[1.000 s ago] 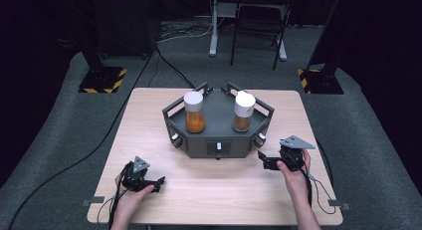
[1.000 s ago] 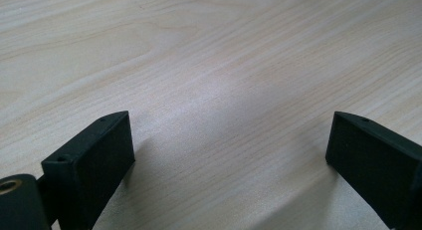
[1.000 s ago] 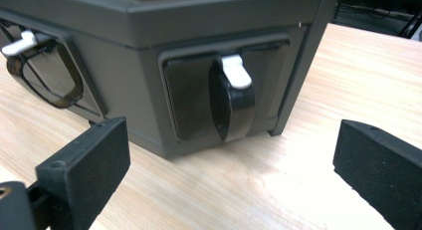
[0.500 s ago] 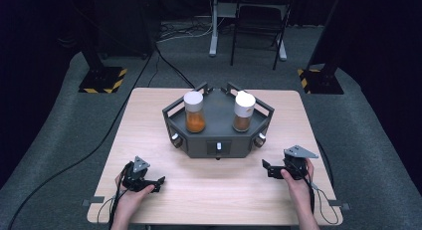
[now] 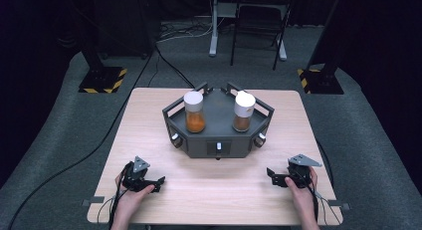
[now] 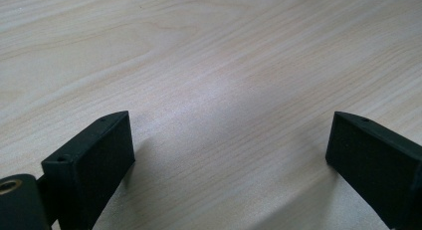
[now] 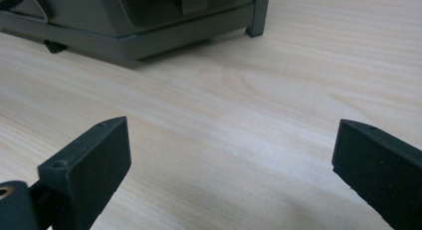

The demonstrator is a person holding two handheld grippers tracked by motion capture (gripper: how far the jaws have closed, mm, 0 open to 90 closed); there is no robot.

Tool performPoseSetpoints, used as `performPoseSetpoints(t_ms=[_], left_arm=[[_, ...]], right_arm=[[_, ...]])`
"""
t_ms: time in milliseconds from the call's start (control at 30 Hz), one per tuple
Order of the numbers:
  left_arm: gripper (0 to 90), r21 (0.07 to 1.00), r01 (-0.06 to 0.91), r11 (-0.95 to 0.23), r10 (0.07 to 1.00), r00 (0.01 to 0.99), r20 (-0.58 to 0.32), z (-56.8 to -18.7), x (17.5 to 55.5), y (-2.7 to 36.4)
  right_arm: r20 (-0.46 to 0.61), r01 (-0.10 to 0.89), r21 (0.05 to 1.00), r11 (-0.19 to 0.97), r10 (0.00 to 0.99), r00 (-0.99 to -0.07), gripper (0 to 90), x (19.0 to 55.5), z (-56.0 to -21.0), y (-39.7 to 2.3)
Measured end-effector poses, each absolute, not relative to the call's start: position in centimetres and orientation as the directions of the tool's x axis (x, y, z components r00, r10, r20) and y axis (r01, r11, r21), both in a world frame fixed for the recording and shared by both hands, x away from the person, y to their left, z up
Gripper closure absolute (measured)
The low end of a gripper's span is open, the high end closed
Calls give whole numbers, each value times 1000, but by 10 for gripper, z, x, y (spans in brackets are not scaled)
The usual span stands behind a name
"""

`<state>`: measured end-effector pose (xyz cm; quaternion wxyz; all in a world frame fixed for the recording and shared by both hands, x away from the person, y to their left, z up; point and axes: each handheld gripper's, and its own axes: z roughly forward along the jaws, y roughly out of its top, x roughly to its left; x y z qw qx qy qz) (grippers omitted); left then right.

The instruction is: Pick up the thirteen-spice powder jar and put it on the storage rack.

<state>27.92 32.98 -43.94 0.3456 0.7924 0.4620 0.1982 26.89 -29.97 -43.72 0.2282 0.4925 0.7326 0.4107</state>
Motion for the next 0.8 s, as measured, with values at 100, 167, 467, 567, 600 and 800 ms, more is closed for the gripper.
performPoseSetpoints(t_ms=[100, 167, 467, 567, 600, 800], left_arm=[[50, 731, 595, -334, 869, 494, -5, -439, 279, 330], [50, 731, 595, -334, 869, 495, -5, -439, 279, 330], [50, 731, 595, -335, 869, 495, -5, -439, 279, 330], [49, 731, 595, -335, 869, 495, -5, -439, 279, 330], [49, 731, 595, -335, 869, 495, -5, -439, 279, 330], [50, 731, 595, -335, 869, 495, -5, -439, 279, 330]], right_arm=[[75, 548, 817, 179, 910, -408, 13, 269, -441, -299], [73, 557, 810, 184, 911, -406, 13, 269, -443, -299], [61, 587, 784, 200, 917, -395, 15, 268, -440, -300], [60, 607, 765, 214, 915, -399, 16, 269, -438, -300], [59, 611, 761, 217, 915, -399, 16, 270, -437, -300], [33, 624, 740, 250, 914, -405, 11, 271, -435, -295]])
